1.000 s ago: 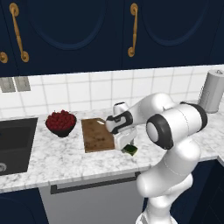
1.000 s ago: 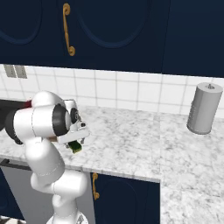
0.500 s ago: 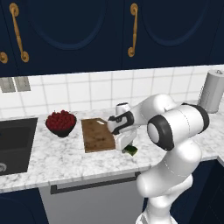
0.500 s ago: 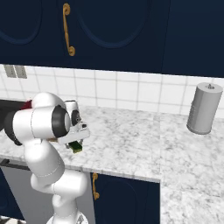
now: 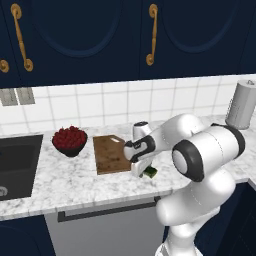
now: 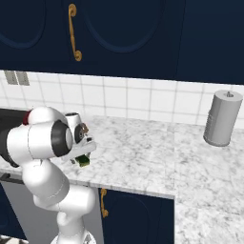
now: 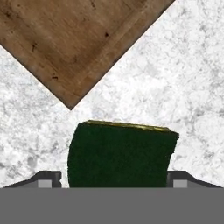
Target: Pick up the sponge from the counter and clean the cutting board by briefly scrubbing or pressing down on the cutting board. Once finished, release the sponge.
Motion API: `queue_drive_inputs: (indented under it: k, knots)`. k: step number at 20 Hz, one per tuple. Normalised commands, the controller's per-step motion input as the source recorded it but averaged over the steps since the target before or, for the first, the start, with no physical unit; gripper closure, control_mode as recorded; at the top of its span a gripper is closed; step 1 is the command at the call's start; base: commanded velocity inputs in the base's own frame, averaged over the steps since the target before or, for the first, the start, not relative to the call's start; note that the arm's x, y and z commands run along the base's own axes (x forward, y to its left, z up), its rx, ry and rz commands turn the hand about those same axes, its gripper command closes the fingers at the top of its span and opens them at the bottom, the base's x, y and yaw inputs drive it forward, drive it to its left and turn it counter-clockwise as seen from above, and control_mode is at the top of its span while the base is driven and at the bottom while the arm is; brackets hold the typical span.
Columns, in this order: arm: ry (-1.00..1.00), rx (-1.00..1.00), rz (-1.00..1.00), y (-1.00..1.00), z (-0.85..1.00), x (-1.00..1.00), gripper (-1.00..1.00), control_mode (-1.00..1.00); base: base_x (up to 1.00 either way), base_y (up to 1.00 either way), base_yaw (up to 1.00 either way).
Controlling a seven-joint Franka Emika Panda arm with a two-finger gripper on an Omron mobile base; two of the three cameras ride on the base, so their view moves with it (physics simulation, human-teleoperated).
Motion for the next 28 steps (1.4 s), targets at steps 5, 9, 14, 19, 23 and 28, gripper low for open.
queue_drive_inputs:
  k: [5, 9, 14, 19, 23, 28]
  knots:
    - [0.02, 0.02, 0.01, 0.0, -0.12, -0.06, 1.0, -1.0, 0.0, 0.0, 0.0]
    - [0.15, 0.11, 0.06, 0.0, 0.17, 0.06, 1.0, -1.0, 0.0, 0.0, 0.0]
    - [0.01, 0.09, 0.01, 0.05, 0.68, 0.07, 1.0, -1.0, 0.0, 0.0, 0.0]
    - [-0.01, 0.0, 0.01, 0.61, 0.02, 0.52, 1.0, -1.0, 0.0, 0.0, 0.0]
    - [0.0, 0.0, 0.0, 0.43, -0.44, 0.76, 1.0, -1.0, 0.0, 0.0, 0.0]
    - [-0.03, -0.02, 0.0, 0.66, -0.15, 0.15, 1.0, -1.0, 0.0, 0.0, 0.0]
